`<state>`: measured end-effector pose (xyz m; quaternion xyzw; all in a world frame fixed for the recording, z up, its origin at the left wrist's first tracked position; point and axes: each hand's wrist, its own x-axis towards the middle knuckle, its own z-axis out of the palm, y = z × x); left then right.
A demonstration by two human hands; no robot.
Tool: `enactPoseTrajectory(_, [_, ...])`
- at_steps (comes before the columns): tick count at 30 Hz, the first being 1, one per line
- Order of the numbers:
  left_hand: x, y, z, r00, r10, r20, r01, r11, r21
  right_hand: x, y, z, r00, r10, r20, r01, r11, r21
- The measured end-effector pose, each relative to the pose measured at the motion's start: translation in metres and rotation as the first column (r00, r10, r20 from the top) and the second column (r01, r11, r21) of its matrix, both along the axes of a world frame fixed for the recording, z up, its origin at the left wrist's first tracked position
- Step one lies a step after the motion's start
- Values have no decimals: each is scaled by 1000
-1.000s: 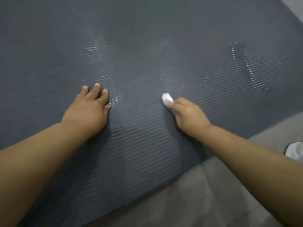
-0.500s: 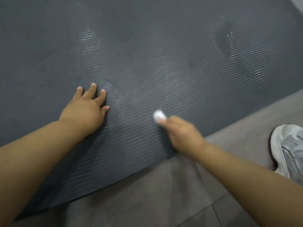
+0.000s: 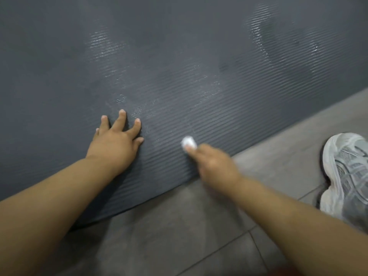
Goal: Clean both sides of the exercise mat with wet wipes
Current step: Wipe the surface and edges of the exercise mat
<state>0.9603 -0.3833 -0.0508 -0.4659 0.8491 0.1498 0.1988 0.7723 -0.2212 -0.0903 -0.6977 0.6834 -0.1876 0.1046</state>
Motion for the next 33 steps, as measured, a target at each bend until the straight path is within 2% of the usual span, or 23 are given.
enactPoseTrajectory(2, [0,0,0,1000,-7,4,7,1000,-6,-56,0,2,956,-281,-82,280,960,-23])
enactPoseTrajectory(5, [1,3,-4,999,-33,7,33,998,-60,-116,4,8,755,-628,-188,649,757,81])
enactPoseTrajectory(7, [1,5,-7,999,-42,8,43,995,-91,-107,2,8,676,-720,-155,737,665,122])
enactPoseTrajectory(8, [0,6,-7,999,-37,7,38,995,-92,-89,-1,9,676,-726,-124,736,663,133])
enactPoseTrajectory(9, [-1,6,-7,999,-33,8,34,996,-86,-66,-2,8,712,-696,-92,702,701,125])
enactPoseTrajectory(10, [-1,6,-6,999,-32,12,33,996,-78,-39,-1,4,787,-615,-54,617,780,109])
enactPoseTrajectory(12, [0,5,-5,999,-33,18,34,998,-57,5,8,-3,932,-362,32,359,931,64])
enactPoseTrajectory(13, [0,4,-3,1000,-26,16,27,999,-33,15,12,-6,970,-239,48,235,970,67])
enactPoseTrajectory(15, [2,2,3,1000,-8,10,8,999,35,9,10,-4,998,-52,23,50,994,99])
enactPoseTrajectory(17, [5,4,12,1000,-15,14,13,996,90,-8,7,6,999,22,-30,-17,990,137])
enactPoseTrajectory(19, [12,11,19,999,-35,25,31,990,137,-21,5,22,990,34,-140,-3,977,215])
enactPoseTrajectory(22, [26,29,31,995,-87,51,76,980,182,-22,2,40,966,-51,-252,137,932,336])
enactPoseTrajectory(24, [34,43,41,986,-134,102,108,968,228,-11,5,47,961,-83,-265,189,894,406])
enactPoseTrajectory(27, [47,60,57,951,-213,223,148,950,275,6,15,49,977,-74,-201,163,866,473])
enactPoseTrajectory(33, [90,69,85,892,-329,311,275,939,206,17,1,57,925,-35,-378,216,868,448])
